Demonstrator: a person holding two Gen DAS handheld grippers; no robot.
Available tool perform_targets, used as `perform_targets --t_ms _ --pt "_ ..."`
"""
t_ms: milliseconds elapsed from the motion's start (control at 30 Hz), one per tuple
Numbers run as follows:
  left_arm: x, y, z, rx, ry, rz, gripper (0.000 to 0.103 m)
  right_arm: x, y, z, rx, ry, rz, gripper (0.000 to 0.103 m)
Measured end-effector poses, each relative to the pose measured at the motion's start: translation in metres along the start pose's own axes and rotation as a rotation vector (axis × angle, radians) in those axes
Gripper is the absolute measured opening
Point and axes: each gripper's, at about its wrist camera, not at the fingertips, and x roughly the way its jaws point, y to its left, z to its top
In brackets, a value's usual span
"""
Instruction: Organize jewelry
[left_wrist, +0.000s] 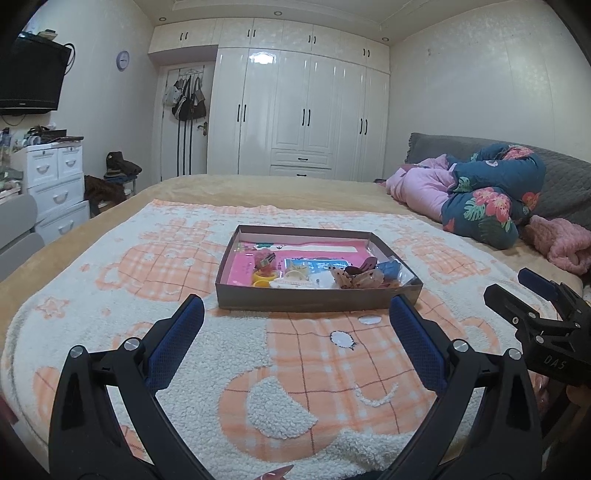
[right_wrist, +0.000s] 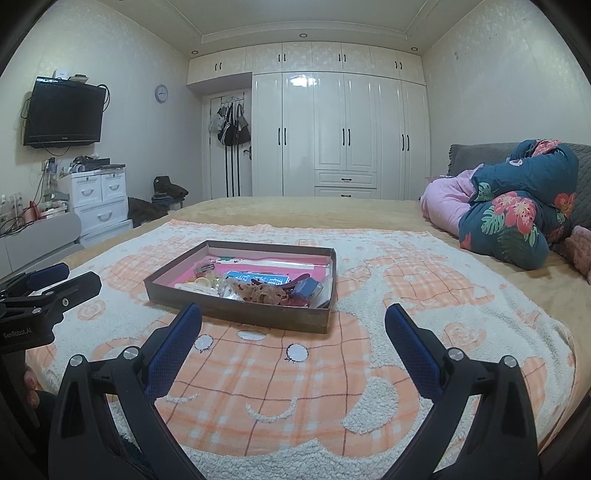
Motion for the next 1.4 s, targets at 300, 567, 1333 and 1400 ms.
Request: perform_targets --t_ms 300,567,1333,1400 --pt "0.0011 0.0018 -0.0008 -0.007 0.007 -0.002 0.092 -0.0007 -0.0001 -0.0012 0.002 0.002 0.0 0.097" --pt "0.0024 0.0023 -0.0032 0.003 0.01 0.011 0.092 -0.0011 -0.001 -0.0017 0.004 0.005 -0.001 0.097" --pt "0.0009 0.0023 -0.005 0.006 0.007 0.017 0.092 -0.0012 -0.0002 -0.002 0.004 0.009 0.0 0.097" --pt "0.0007 0.0022 -0.0055 0.006 0.008 0.016 0.092 -0.0012 0.0005 -0.0023 0.004 0.01 0.0 0.097"
